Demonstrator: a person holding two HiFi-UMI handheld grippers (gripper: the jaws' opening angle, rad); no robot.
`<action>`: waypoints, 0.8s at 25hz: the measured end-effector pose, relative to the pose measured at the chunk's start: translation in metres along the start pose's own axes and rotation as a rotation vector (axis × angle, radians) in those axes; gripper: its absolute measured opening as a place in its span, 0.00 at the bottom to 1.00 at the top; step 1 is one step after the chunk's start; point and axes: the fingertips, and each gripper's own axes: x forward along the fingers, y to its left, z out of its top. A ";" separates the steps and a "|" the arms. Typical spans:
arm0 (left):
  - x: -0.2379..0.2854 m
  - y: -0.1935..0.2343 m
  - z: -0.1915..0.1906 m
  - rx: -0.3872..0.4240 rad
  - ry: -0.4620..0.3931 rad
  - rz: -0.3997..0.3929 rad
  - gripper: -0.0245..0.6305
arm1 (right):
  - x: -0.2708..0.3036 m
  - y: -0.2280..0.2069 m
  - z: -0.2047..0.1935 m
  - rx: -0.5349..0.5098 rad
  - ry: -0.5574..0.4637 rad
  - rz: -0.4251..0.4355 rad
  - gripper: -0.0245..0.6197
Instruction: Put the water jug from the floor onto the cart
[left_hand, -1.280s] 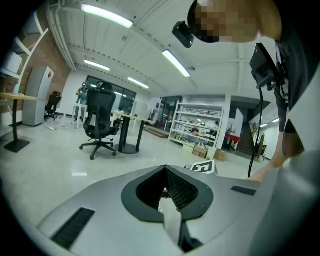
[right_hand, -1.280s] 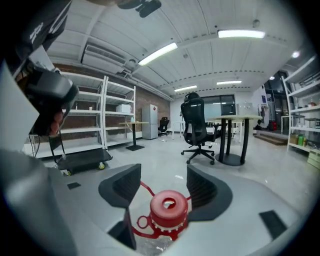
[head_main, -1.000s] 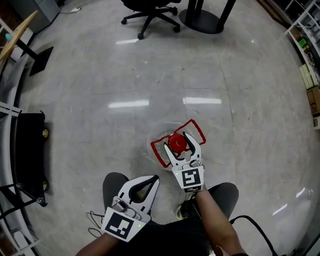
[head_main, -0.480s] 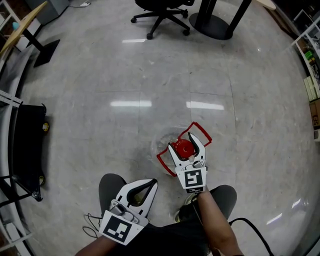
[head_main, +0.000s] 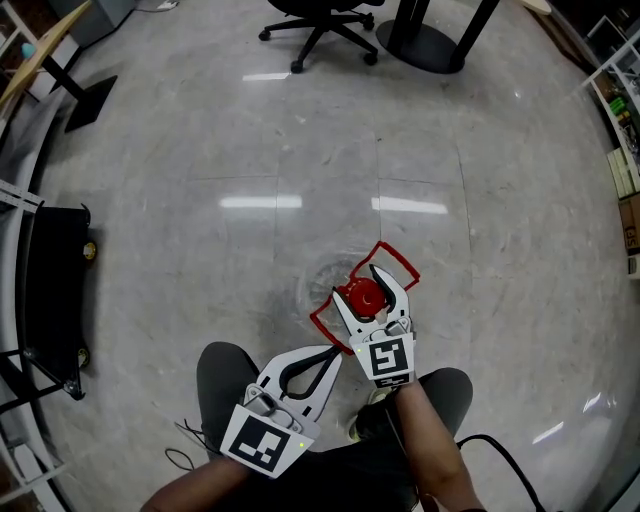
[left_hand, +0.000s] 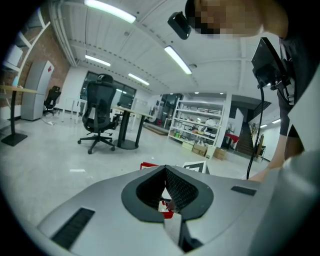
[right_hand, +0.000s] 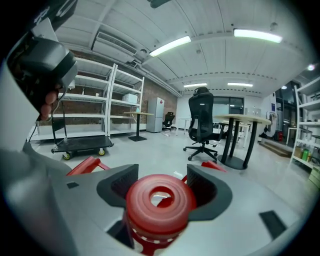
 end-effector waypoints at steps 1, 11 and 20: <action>0.003 -0.002 0.003 -0.001 0.000 -0.004 0.04 | -0.003 0.001 0.003 0.004 0.000 0.007 0.49; -0.087 -0.022 0.143 -0.048 -0.013 0.031 0.04 | -0.058 0.045 0.168 -0.039 0.068 0.074 0.49; -0.304 -0.023 0.377 -0.063 -0.114 0.160 0.04 | -0.122 0.158 0.449 -0.090 0.044 0.200 0.49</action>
